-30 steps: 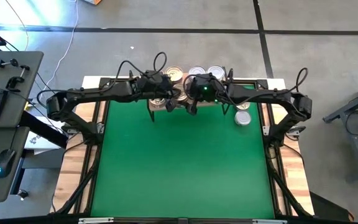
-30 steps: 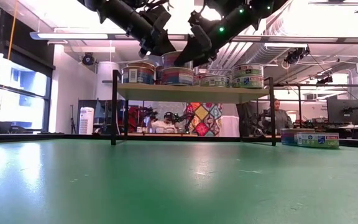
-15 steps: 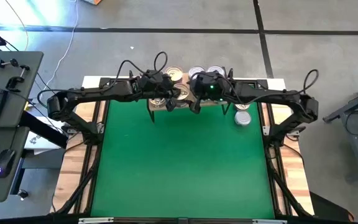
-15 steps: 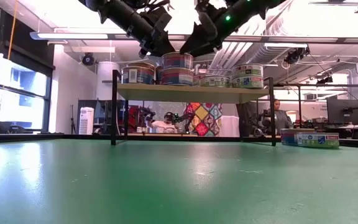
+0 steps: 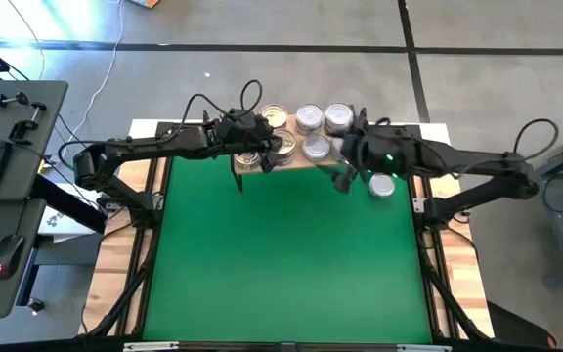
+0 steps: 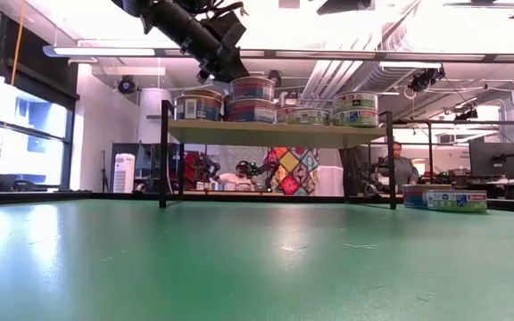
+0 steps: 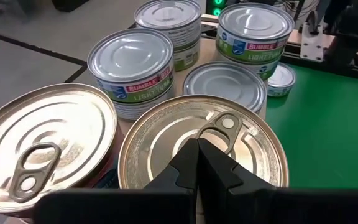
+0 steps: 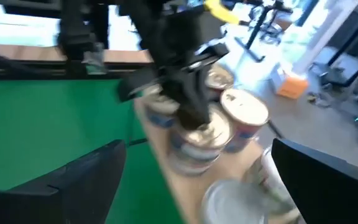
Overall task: Stack canned seafood by type on shelf
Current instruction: Stack the blue tuna can on top of the other blue tuna can on the shelf, then stack the green tuna can on top of the other green tuna can on the shelf
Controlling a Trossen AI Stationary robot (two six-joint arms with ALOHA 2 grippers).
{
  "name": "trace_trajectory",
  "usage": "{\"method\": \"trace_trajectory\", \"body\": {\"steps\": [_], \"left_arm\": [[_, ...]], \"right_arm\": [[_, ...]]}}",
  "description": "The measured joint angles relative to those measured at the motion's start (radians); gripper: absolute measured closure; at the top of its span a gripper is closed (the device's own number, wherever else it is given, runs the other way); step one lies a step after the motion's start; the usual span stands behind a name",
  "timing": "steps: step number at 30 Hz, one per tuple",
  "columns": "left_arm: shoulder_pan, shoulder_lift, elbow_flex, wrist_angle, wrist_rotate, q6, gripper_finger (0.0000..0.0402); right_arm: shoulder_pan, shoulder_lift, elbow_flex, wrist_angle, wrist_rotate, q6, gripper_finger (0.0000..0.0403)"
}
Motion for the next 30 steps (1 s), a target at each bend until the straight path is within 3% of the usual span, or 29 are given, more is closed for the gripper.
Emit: {"method": "trace_trajectory", "body": {"steps": [6,11,15,22,26,30], "left_arm": [[-0.003,-0.027,-0.003,-0.013,-0.008,-0.001,0.0402],[-0.008,-0.080,-0.007,-0.042,-0.009,-0.004,0.0402],[-0.034,-0.130,-0.011,-0.048,-0.008,0.009,0.0401],[-0.133,-0.204,-0.007,-0.031,-0.030,0.042,0.0401],[-0.212,-0.217,-0.005,-0.023,-0.074,0.067,0.0401],[-0.289,-0.209,-0.005,-0.024,-0.123,0.086,0.0401]], "right_arm": [[0.137,-0.076,0.000,-0.294,0.037,0.224,0.0006],[0.194,-0.070,-0.011,-0.643,0.035,0.468,0.0006],[0.226,-0.068,-0.085,-0.807,0.008,0.617,0.0006],[0.225,-0.068,-0.323,-0.836,-0.065,0.796,0.0029],[0.201,-0.068,-0.454,-0.810,-0.053,0.882,0.0079],[0.151,-0.068,-0.556,-0.780,0.055,0.980,0.0153]]}}
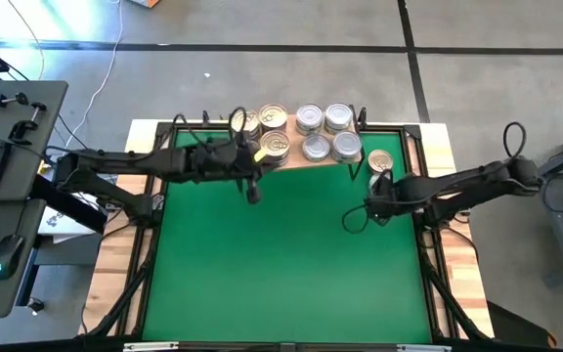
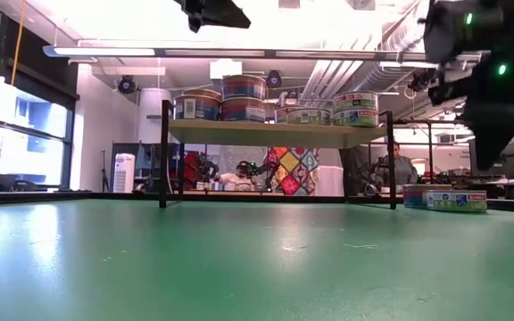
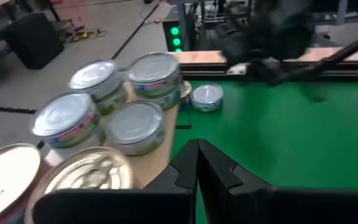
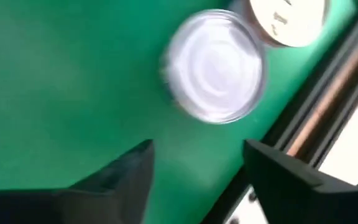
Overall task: Stack canned seafood by type on shelf
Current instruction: Stack the green tuna can on top of the other green tuna can on the shelf
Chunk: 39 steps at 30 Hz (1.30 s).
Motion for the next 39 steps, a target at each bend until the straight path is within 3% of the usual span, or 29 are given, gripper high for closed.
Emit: {"method": "trace_trajectory", "body": {"steps": [7,13,18,24,27,32,37,39], "left_arm": [[-0.112,0.008,0.001,-0.002,-0.059,-0.002,0.0401],[-0.169,0.018,0.002,0.001,-0.104,-0.003,0.0401],[-0.190,0.030,0.002,0.004,-0.106,-0.011,0.0401],[-0.213,0.066,0.003,0.000,-0.106,-0.019,0.0401],[-0.229,0.092,0.003,-0.003,-0.105,-0.021,0.0401],[-0.266,0.141,0.003,-0.005,-0.105,-0.060,0.0401],[-0.309,0.182,0.003,-0.006,-0.107,-0.119,0.0401],[-0.328,0.195,-0.005,0.004,-0.107,-0.143,0.0401]], "right_arm": [[-0.151,0.000,-0.142,0.211,0.102,0.026,0.0300],[-0.245,0.000,-0.208,0.387,0.114,-0.104,0.0395],[-0.266,-0.003,-0.208,0.463,-0.007,-0.159,0.0385],[-0.175,-0.002,-0.209,0.650,-0.340,-0.175,0.0397],[-0.099,0.015,-0.214,0.802,-0.425,-0.181,0.0401],[0.026,0.124,-0.213,1.025,-0.383,-0.163,0.0402],[0.122,0.306,-0.213,1.378,-0.188,-0.184,0.0402],[0.148,0.362,-0.217,1.545,-0.164,-0.264,0.0402]]}}
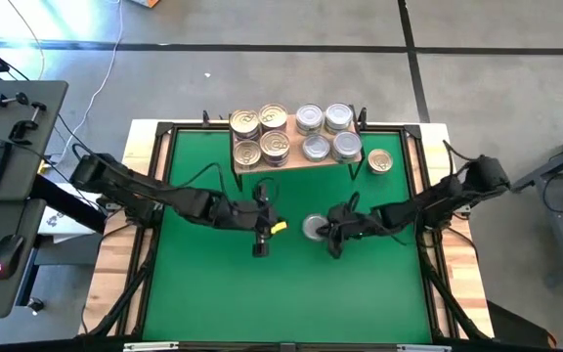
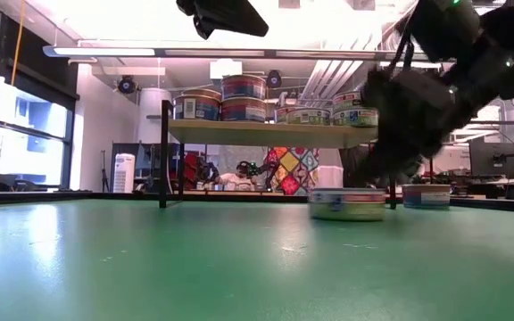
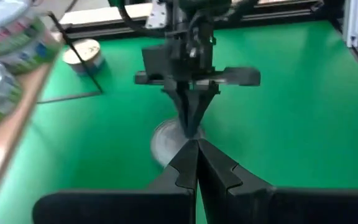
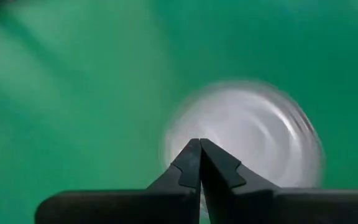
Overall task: Stack canned seafood by type on shelf
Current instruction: Stack the green tuna can on top of the other green tuna can on the shelf
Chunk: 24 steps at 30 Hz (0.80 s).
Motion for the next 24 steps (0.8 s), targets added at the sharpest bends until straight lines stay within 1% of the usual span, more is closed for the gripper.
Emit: {"method": "trace_trajectory", "body": {"steps": [2,4,6,8,11,15,17,20,24], "left_arm": [[-0.016,0.006,-0.021,0.022,-0.007,-0.018,0.0401],[-0.029,0.006,-0.054,0.059,-0.028,-0.048,0.0401],[-0.040,0.002,-0.098,0.106,-0.056,-0.074,0.0401],[-0.049,0.001,-0.139,0.150,-0.080,-0.102,0.0401],[-0.059,0.001,-0.203,0.244,-0.092,-0.129,0.0401],[-0.075,0.001,-0.290,0.385,-0.092,-0.149,0.0401],[-0.083,0.001,-0.323,0.452,-0.092,-0.150,0.0401],[-0.091,0.006,-0.362,0.529,-0.092,-0.167,0.0401],[-0.101,0.024,-0.380,0.559,-0.092,-0.187,0.0401]], "right_arm": [[0.023,0.017,0.001,0.170,0.008,-0.081,0.0402],[0.043,0.007,0.004,0.268,0.017,-0.139,0.0402],[0.064,-0.030,0.002,0.265,0.039,-0.195,0.0402],[0.089,-0.094,0.002,0.237,0.073,-0.234,0.0402],[0.140,-0.217,0.004,0.112,0.136,-0.258,0.0402],[0.230,-0.386,0.004,-0.105,0.225,-0.258,0.0402],[0.283,-0.444,0.004,-0.212,0.252,-0.252,0.0402],[0.361,-0.475,0.004,-0.314,0.304,-0.197,0.0402],[0.441,-0.445,0.004,-0.393,0.328,-0.124,0.0402]]}}
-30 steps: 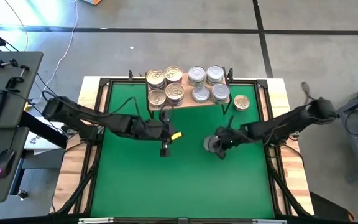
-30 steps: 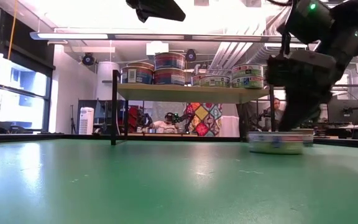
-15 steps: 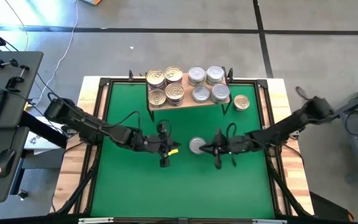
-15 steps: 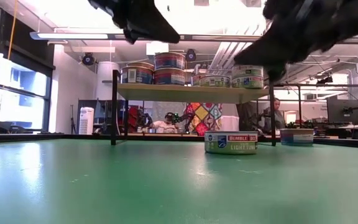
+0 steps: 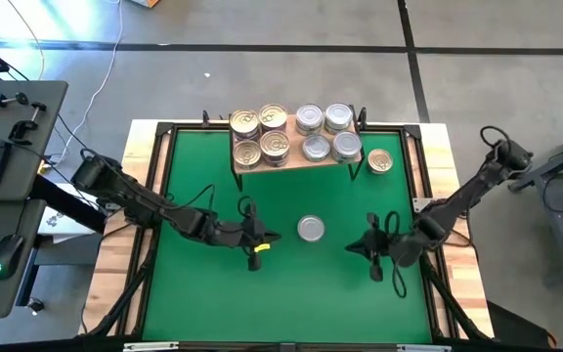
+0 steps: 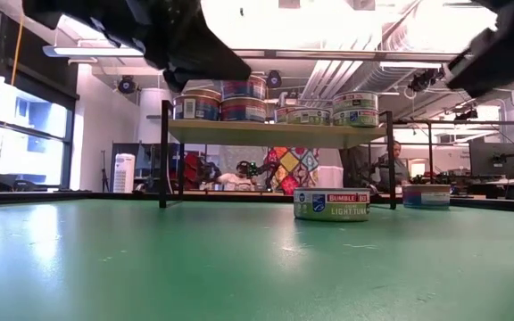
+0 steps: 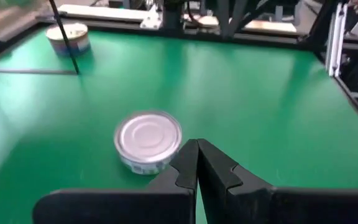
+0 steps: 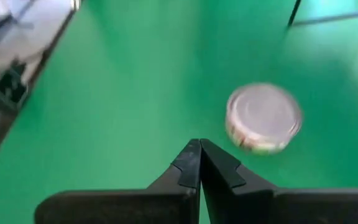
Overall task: Stack canned seafood by type on shelf
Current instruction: Stack the green tuna can on top of the other green tuna can on the shelf
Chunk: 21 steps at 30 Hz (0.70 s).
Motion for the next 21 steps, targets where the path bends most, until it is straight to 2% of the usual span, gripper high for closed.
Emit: {"method": "trace_trajectory", "body": {"steps": [6,10,13,17,21], "left_arm": [[-0.031,0.091,0.016,0.022,0.011,-0.006,0.0401],[-0.047,0.185,0.058,0.023,0.034,-0.039,0.0401],[-0.042,0.259,0.094,0.026,0.046,-0.077,0.0401],[-0.006,0.329,0.127,0.018,0.045,-0.131,0.0401],[0.048,0.360,0.138,0.006,0.044,-0.188,0.0401]], "right_arm": [[0.041,0.105,0.000,-0.110,-0.005,0.090,0.0401],[0.033,0.196,0.000,-0.143,-0.007,0.114,0.0370],[0.011,0.251,0.000,-0.132,-0.006,0.112,0.0312],[-0.068,0.322,0.000,-0.093,-0.004,0.107,0.0208],[-0.162,0.401,0.000,0.029,-0.060,-0.021,0.0102]]}}
